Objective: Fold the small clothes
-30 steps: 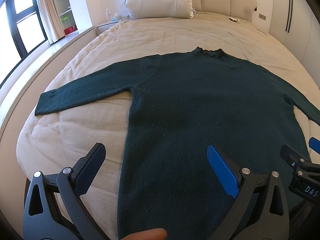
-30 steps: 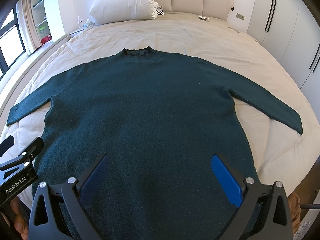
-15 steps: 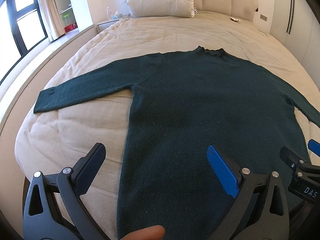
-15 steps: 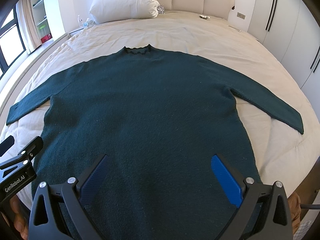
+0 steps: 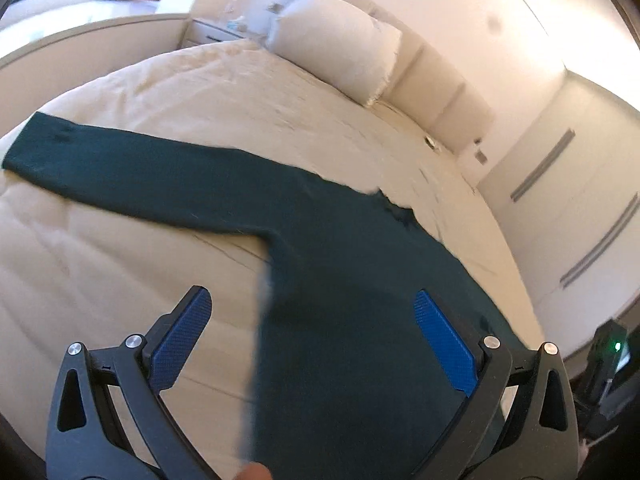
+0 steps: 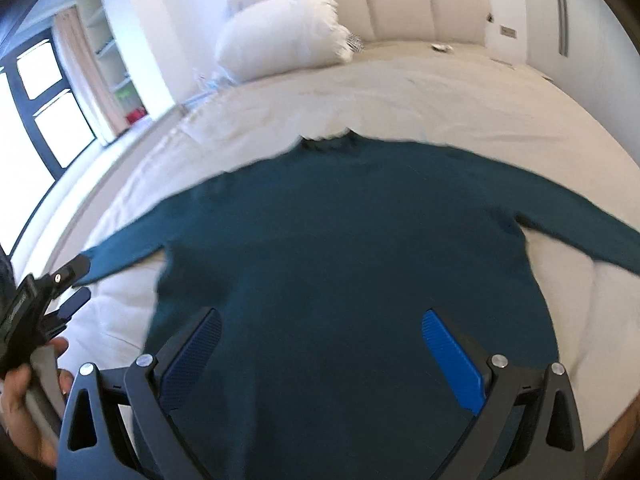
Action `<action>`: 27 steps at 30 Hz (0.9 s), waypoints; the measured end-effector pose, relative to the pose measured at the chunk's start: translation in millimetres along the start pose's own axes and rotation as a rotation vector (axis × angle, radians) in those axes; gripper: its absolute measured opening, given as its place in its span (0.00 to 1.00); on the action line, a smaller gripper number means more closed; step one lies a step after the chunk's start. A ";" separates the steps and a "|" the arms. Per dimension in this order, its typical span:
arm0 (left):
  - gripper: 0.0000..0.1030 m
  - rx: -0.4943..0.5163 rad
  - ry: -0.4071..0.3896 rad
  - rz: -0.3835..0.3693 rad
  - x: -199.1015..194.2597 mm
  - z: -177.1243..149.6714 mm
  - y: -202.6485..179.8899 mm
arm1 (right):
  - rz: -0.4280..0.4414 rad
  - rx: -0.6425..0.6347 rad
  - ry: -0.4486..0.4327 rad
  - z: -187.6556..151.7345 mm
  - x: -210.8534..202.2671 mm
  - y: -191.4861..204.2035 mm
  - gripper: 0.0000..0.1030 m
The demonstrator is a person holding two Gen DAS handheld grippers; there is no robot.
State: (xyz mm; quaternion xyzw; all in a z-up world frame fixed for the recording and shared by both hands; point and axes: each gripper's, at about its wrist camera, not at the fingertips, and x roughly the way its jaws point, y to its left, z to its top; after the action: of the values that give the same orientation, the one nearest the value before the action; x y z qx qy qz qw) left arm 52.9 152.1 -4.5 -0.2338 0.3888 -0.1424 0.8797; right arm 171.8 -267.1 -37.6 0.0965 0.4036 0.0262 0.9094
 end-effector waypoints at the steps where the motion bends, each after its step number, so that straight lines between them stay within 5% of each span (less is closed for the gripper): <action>1: 1.00 -0.022 0.029 0.012 -1.0 6.4 8.7 | 0.010 -0.009 -0.003 3.0 0.5 4.5 0.99; 3: 1.00 -0.101 0.066 0.044 -3.8 18.8 37.0 | 0.033 -0.024 0.002 9.0 3.6 14.2 0.98; 6: 1.00 -0.277 -0.035 0.007 -24.3 36.6 93.3 | 0.072 -0.021 0.030 14.8 11.9 22.2 0.97; 13: 0.99 -0.502 -0.199 0.056 -52.0 75.7 215.1 | 0.113 0.004 0.110 23.0 41.4 30.9 0.94; 16: 0.97 -0.532 -0.229 0.068 -55.8 88.7 240.6 | 0.131 0.018 0.135 27.3 51.7 33.7 0.93; 20: 0.78 -0.626 -0.214 0.056 -46.9 98.2 278.7 | 0.148 -0.001 0.157 31.0 61.6 40.6 0.82; 27: 0.73 -0.768 -0.232 0.097 -34.3 87.7 310.2 | 0.167 0.004 0.191 30.8 78.6 44.9 0.77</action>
State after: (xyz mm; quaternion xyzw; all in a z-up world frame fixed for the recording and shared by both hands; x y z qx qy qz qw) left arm 117.5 457.0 -93.6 -0.5416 0.3224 0.0821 0.7720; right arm 248.8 -218.0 -65.9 0.1289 0.4788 0.1101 0.8614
